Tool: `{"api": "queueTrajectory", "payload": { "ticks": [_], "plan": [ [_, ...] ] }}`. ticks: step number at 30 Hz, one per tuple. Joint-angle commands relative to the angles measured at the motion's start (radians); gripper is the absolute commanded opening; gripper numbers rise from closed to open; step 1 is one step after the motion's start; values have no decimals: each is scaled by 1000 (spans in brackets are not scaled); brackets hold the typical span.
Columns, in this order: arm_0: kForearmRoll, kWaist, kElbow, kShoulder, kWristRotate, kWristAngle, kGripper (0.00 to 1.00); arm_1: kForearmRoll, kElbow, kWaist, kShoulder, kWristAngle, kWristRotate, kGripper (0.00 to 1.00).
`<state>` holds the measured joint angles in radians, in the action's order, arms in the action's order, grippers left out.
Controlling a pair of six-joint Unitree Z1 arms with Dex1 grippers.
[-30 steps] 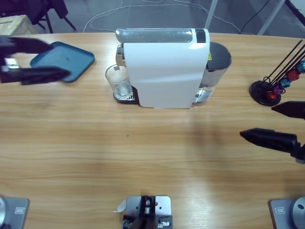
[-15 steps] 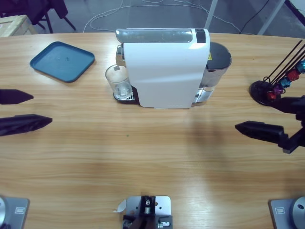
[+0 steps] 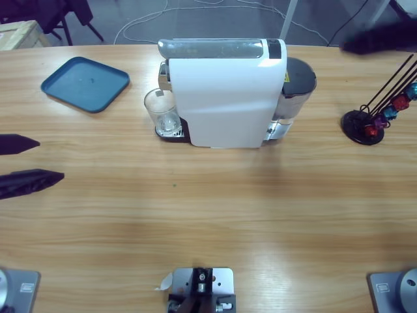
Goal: Pour coffee
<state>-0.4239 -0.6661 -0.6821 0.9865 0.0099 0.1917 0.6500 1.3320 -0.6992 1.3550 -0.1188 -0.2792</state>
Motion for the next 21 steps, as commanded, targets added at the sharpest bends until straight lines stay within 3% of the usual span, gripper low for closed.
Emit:
{"api": "queueTrajectory", "payload": {
  "ticks": [1, 7, 21],
  "plan": [
    [-27, -12, 19, -33, -18, 8, 1000, 206, 411, 44, 356, 60, 26, 0],
    [-15, -12, 13, 11, -12, 6, 1000, 332, 583, 91, 496, 123, 115, 0],
    [-1, -12, 9, 58, -13, 5, 1000, 355, 596, 109, 569, 135, 150, 0]
  ]
}}
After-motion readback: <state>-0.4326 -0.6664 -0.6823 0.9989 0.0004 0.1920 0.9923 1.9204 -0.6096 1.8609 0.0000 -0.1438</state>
